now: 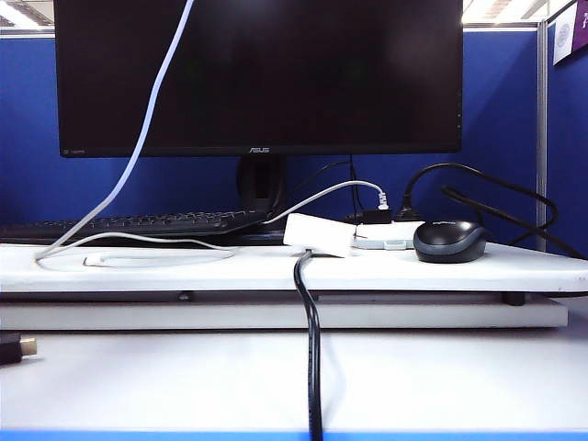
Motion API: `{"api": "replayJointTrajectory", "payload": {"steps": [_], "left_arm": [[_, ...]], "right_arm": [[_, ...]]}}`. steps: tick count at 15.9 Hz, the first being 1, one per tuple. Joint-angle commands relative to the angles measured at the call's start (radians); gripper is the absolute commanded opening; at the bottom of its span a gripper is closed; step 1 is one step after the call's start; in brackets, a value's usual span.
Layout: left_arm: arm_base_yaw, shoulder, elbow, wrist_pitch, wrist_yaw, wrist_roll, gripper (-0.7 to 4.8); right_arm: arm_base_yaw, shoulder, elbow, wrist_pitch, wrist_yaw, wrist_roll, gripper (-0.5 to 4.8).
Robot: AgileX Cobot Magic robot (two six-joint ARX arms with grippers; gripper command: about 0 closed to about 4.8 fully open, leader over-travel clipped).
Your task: Pick up the Type-C charging cable and the charging base, insert one end of the Type-C charger into the corresponding slot on the base, and finally place the plugged-in charger back on the table.
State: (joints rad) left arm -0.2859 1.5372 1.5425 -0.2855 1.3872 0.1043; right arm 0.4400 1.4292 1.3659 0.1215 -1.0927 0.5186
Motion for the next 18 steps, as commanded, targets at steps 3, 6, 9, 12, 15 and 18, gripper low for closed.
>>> {"api": "replayJointTrajectory", "payload": {"steps": [3, 6, 9, 12, 15, 18], "left_arm": [[-0.035, -0.004, 0.003, 0.06, 0.006, -0.053, -0.06], [-0.049, -0.004, 0.003, 0.063, 0.004, -0.054, -0.06], [-0.049, -0.004, 0.003, 0.064, 0.004, -0.055, -0.06], [-0.049, -0.004, 0.003, 0.064, 0.004, -0.066, -0.06], [-0.049, -0.004, 0.003, 0.064, 0.004, -0.079, -0.06], [-0.049, -0.004, 0.003, 0.063, 0.003, -0.225, 2.63]], "right_arm": [[0.001, -0.007, 0.005, 0.007, 0.002, -0.002, 1.66], [0.001, -0.007, 0.005, 0.01, 0.018, -0.002, 1.04], [0.001, -0.007, 0.005, 0.01, 0.018, -0.002, 0.88], [0.001, -0.007, 0.005, 0.01, 0.017, -0.023, 0.27], [0.001, -0.007, 0.005, 0.01, 0.017, -0.029, -0.01], [0.001, -0.007, 0.005, 0.01, -0.01, -0.029, -0.01]]}}
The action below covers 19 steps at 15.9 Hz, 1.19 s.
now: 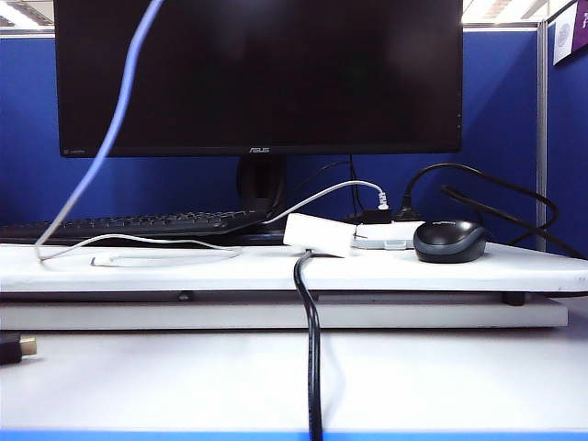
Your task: Pick up the Type-C charging cable and the charging base, insert one end of the Type-C charger into the corresponding slot on the base, and finally place the plugged-in charger back on the table.
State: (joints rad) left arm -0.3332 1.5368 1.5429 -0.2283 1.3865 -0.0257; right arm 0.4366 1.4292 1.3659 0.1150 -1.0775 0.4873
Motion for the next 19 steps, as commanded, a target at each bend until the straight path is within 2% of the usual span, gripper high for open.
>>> {"api": "replayJointTrajectory", "payload": {"steps": [1, 7, 9, 11, 12, 14, 19], "left_arm": [[-0.002, -0.004, 0.002, 0.006, 0.005, -0.121, 2.74], [-0.002, -0.003, 0.002, -0.029, 0.006, -0.241, 2.73], [-0.002, -0.004, 0.002, -0.098, 0.005, -0.244, 2.68], [-0.002, -0.004, 0.002, -0.108, 0.004, -0.244, 2.68], [-0.002, -0.004, 0.002, -0.109, 0.005, -0.245, 2.3], [-0.003, -0.004, 0.002, -0.119, 0.005, -0.244, 2.1], [-0.03, 0.002, 0.002, -0.141, 0.004, -0.236, 2.09]], "right_arm": [[0.004, -0.007, 0.005, 0.017, -0.025, 0.002, -0.01], [0.004, -0.008, 0.005, 0.016, -0.028, 0.002, -0.01], [0.004, -0.007, 0.005, -0.02, -0.048, 0.002, -0.01], [0.004, -0.008, 0.005, -0.031, -0.051, 0.002, -0.01], [0.004, -0.008, 0.005, -0.039, -0.051, 0.002, -0.01], [0.004, -0.007, 0.005, -0.043, -0.051, 0.002, -0.01], [0.004, -0.008, 0.005, -0.092, -0.051, -0.009, -0.01]]}}
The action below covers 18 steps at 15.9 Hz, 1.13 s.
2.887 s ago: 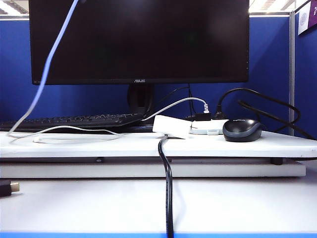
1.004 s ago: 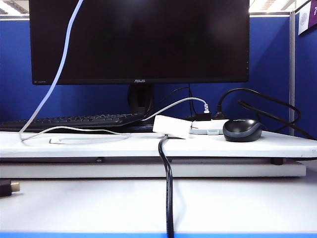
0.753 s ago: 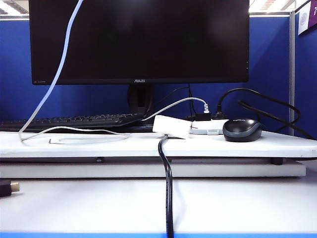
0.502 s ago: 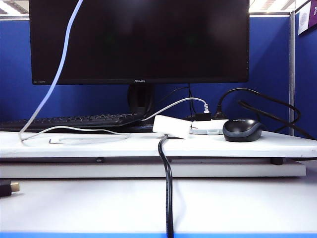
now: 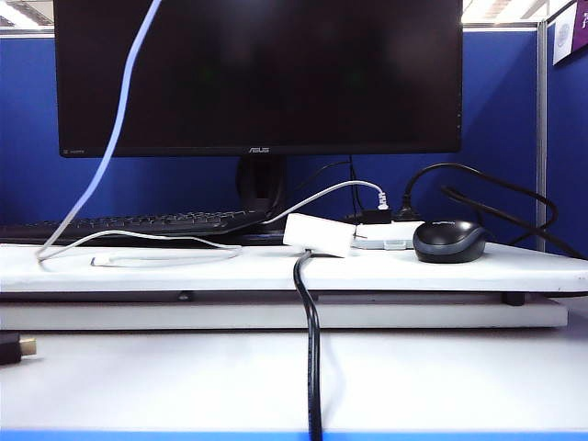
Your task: Pick up the Type-C charging cable and the charging base, insert one end of the Type-C charger into the corresponding slot on the base, and finally place the plugged-in charger back on the table.
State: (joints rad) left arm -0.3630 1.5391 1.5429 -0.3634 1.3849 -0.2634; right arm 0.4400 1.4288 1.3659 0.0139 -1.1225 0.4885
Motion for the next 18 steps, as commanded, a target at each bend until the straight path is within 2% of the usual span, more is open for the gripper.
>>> {"api": "replayJointTrajectory", "payload": {"steps": [1, 5, 6, 8, 10, 11, 12, 14, 15, 16, 18], "left_arm": [[0.0, -0.001, 0.002, -0.018, 0.007, 0.002, 2.09], [0.0, -0.001, 0.002, -0.032, 0.005, 0.009, 2.05], [0.0, -0.001, 0.002, -0.032, 0.006, 0.009, 1.87], [0.0, -0.001, 0.002, -0.032, 0.007, 0.019, 0.75], [0.0, -0.001, 0.002, -0.032, 0.007, 0.021, 0.55], [0.0, -0.001, 0.002, -0.032, 0.011, 0.021, 0.1], [0.0, -0.001, 0.002, -0.031, 0.029, 0.024, -0.06], [0.0, -0.001, 0.002, -0.031, 0.029, 0.028, -0.06], [0.0, -0.001, 0.002, -0.031, 0.025, 0.041, -0.06], [0.004, -0.001, 0.002, -0.032, -0.04, 0.073, -0.06], [0.012, -0.002, 0.002, -0.032, -0.085, 0.081, -0.06]], "right_arm": [[0.001, -0.011, 0.005, 0.012, -0.006, -0.01, -0.01], [0.001, -0.024, 0.006, 0.009, -0.025, -0.01, -0.01], [0.001, -0.024, 0.006, 0.004, -0.025, -0.01, -0.01], [0.001, -0.024, 0.006, 0.005, -0.025, -0.01, -0.01], [0.001, -0.024, 0.006, 0.005, -0.025, -0.01, -0.01], [0.001, -0.024, 0.006, 0.001, -0.025, -0.01, -0.01], [0.001, -0.024, 0.006, -0.018, -0.026, -0.01, -0.01], [0.0, -0.024, 0.006, -0.017, -0.025, -0.01, 0.1], [0.0, -0.024, 0.006, -0.017, -0.025, -0.01, 2.7], [-0.002, -0.024, 0.006, -0.017, -0.024, -0.013, 4.28], [-0.033, -0.028, 0.006, -0.032, 0.014, -0.051, 4.28]]}}
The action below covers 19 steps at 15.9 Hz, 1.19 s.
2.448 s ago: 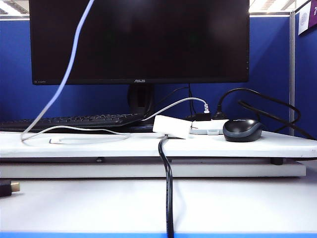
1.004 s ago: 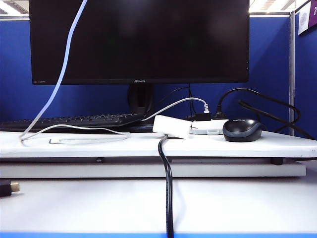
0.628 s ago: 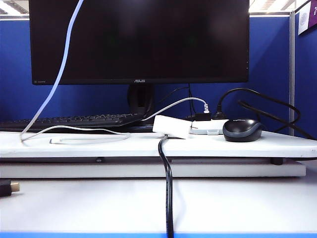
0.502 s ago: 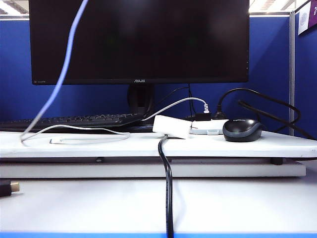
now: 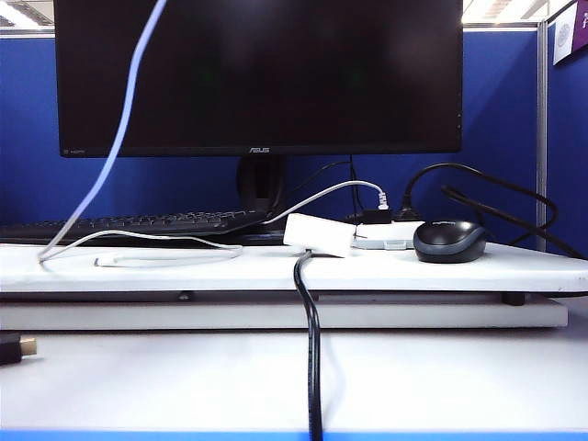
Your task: Pick up the Type-C charging cable and the charging base, insert one end of the Type-C charger into the corresponding slot on the base, and finally place the plugged-in charger back on the table.
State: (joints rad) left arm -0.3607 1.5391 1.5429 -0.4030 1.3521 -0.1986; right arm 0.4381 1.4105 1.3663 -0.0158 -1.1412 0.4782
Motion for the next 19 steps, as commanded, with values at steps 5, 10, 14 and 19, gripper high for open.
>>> {"api": "replayJointTrajectory", "payload": {"steps": [5, 10, 14, 19], "left_arm": [[0.037, -0.041, 0.002, -0.021, -0.139, 0.03, -0.06], [0.044, -0.082, 0.003, -0.114, -0.367, 0.031, -0.06], [0.044, -0.1, 0.003, -0.201, -0.528, 0.034, -0.06], [0.044, -0.103, 0.003, -0.239, -0.633, 0.03, -0.06]], "right_arm": [[-0.048, -0.013, 0.006, -0.408, 0.291, -0.404, 3.33], [0.025, 0.034, 0.006, -0.624, 0.586, -0.638, 3.32], [0.039, 0.11, 0.006, -0.641, 0.677, -0.764, 3.32], [0.039, 0.28, 0.006, -0.565, 0.747, -0.933, 3.33]]}}
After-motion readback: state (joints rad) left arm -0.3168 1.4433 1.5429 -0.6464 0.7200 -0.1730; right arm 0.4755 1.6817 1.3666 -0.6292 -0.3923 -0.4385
